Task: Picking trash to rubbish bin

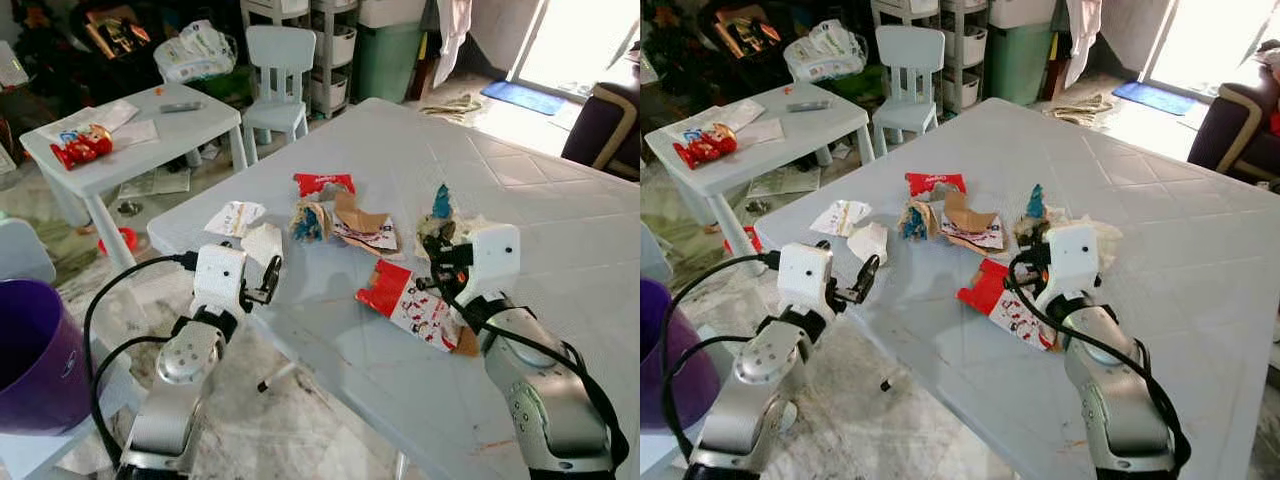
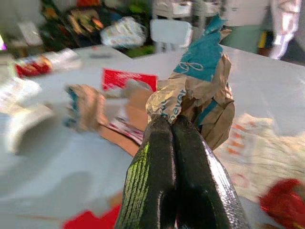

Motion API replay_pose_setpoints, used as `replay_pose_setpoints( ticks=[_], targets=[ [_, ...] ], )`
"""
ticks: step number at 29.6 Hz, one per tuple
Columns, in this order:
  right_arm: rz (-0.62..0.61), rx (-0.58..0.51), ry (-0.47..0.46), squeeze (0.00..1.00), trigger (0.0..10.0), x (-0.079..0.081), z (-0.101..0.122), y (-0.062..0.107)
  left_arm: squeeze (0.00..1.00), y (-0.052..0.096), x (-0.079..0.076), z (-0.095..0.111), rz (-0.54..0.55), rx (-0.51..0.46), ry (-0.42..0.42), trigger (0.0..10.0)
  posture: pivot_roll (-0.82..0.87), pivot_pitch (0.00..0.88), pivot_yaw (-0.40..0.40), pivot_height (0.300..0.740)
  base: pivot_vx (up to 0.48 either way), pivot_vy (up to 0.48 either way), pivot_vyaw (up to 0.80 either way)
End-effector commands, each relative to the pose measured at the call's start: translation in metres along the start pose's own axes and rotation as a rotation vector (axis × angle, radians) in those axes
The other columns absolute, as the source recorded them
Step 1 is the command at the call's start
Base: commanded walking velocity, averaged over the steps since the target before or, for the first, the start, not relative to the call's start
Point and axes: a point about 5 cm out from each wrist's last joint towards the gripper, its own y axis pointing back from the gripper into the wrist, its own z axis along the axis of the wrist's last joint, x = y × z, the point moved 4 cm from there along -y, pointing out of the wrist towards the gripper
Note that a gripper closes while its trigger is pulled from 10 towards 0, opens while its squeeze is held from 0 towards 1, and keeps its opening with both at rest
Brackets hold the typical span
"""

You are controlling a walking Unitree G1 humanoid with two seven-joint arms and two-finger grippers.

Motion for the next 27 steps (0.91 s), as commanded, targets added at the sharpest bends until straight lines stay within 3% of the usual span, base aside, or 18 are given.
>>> replay_pose_setpoints(
  ticks=[1, 9, 16, 27],
  targets=[
    [0.035, -0.042, -0.023, 0.00, 0.0, 0.003, 0.016, 0.004, 0.00, -0.009, 0.001, -0.003, 0.004, -0.002, -0.032, 10.0, -0.03, 0.019, -0.049, 0.740, 0.000, 0.000, 0.00],
    [0.059, -0.070, -0.048, 0.00, 0.0, 0.006, 0.037, 0.020, 0.00, -0.028, 0.000, -0.011, -0.004, 0.009, -0.053, 10.0, -0.11, 0.067, -0.059, 0.740, 0.000, 0.000, 0.00],
    [0.049, -0.049, -0.030, 0.00, 0.0, 0.003, 0.041, 0.032, 0.00, -0.041, -0.004, -0.018, -0.023, 0.027, -0.066, 10.0, -0.16, 0.081, -0.073, 0.740, 0.000, 0.000, 0.00],
    [0.059, -0.025, -0.013, 0.00, 0.0, 0.003, 0.046, 0.034, 0.00, -0.053, 0.012, -0.027, 0.044, 0.063, -0.082, 10.0, -0.17, 0.090, -0.089, 0.740, 0.000, 0.000, 0.00]
  ],
)
